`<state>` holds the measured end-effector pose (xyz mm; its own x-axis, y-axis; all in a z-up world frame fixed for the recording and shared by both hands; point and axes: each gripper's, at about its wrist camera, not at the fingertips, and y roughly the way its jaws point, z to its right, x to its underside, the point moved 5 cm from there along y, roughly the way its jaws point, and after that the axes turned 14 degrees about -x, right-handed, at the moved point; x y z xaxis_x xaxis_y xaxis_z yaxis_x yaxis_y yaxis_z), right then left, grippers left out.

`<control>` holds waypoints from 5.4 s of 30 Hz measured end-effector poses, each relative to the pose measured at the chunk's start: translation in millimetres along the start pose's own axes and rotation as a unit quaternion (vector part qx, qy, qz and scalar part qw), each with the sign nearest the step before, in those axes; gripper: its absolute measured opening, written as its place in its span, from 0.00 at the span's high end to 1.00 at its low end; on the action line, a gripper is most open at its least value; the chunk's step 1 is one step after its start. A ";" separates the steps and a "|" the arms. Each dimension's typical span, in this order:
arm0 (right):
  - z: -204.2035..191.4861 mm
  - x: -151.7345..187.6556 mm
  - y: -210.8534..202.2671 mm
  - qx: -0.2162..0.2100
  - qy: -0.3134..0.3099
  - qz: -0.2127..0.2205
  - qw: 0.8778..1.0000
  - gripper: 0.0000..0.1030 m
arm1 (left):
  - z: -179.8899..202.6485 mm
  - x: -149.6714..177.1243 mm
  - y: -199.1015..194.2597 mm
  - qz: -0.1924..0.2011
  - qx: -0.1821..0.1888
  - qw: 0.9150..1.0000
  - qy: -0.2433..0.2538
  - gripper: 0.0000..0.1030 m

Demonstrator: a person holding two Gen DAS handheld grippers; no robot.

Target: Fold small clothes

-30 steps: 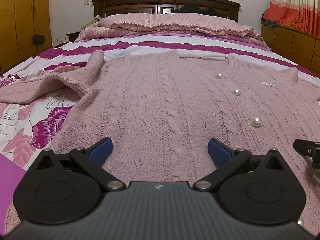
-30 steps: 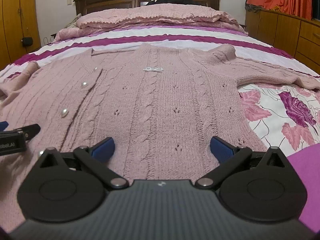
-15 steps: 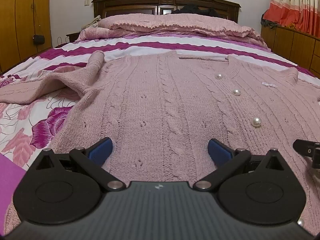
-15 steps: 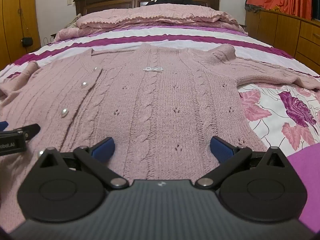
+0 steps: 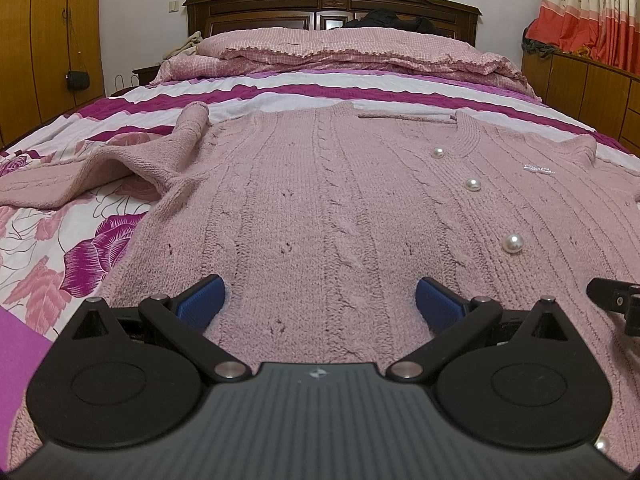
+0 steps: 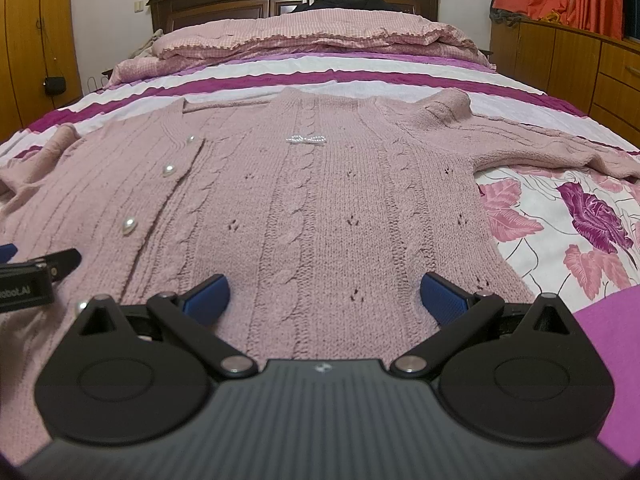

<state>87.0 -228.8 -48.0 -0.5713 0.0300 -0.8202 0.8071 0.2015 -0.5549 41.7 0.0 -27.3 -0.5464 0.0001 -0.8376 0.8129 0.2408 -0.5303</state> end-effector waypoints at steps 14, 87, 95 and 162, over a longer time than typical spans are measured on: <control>0.4 0.1 -0.2 0.000 0.000 0.001 1.000 0.00 | 0.0 0.0 0.0 0.000 0.000 1.000 0.000 0.00; 132.5 -80.8 -47.6 -0.025 0.112 0.062 0.991 0.00 | 10.3 -74.6 -15.8 -0.066 0.029 0.997 0.015 0.00; 262.4 -73.2 -27.3 0.044 0.211 0.078 0.973 0.00 | 32.4 -76.8 4.3 -0.110 0.026 0.994 0.013 0.00; -72.3 -192.3 75.8 -0.166 0.019 0.102 0.981 0.92 | -125.2 -111.5 -5.2 -0.070 -0.072 0.995 -0.009 0.00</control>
<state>247.3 -148.5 77.7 -0.4139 0.1370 -0.9000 0.8153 0.4955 -0.2995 73.2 120.3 85.4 -0.6473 -0.0606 -0.7599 0.6915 0.3729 -0.6187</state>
